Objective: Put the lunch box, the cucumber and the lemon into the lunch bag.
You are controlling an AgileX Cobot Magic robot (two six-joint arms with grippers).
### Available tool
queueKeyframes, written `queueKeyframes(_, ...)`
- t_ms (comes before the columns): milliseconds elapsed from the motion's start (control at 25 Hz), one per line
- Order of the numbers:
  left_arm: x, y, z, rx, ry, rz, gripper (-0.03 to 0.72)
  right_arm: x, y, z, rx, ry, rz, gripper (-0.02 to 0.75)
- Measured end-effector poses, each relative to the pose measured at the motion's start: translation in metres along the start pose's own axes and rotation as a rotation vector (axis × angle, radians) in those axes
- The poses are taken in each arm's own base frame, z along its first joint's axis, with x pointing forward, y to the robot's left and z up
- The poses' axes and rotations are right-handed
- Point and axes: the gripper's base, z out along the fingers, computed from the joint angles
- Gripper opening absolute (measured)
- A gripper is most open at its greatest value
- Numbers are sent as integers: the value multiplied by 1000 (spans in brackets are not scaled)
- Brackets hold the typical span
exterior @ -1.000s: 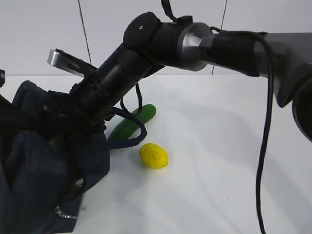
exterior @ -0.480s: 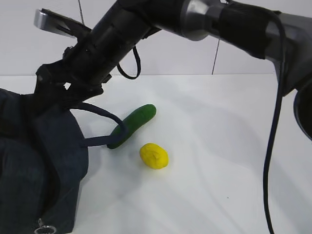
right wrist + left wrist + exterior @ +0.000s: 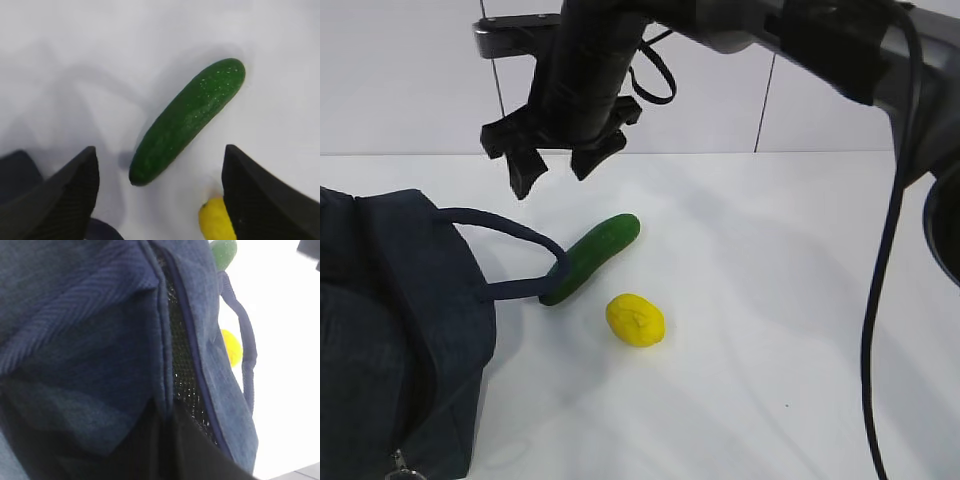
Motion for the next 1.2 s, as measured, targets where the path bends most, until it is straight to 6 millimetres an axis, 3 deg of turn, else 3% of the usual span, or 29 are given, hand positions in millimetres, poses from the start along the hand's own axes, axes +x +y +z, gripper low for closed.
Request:
queueKeyframes(320,-2,1,0,-7,-21,0,-6,-1,-20,-2,215,-69,564,580)
queueKeyframes(480,-3,1,0,-12,-38,0,-6,-6,-23,-3,212,-160,806,579)
queueKeyframes(600,-4,1,0,-13,-42,0,-6,-6,-24,7,204,-169,862,579)
queueKeyframes(840,-4,1,0,-16,-48,4,-6,4,-27,54,209,-76,905,579)
queueKeyframes(1040,-5,2,0,-17,-53,8,-6,10,-29,67,236,-28,921,579)
queueKeyframes(1200,-5,2,0,-18,-55,8,-6,13,-30,73,256,-19,1035,579)
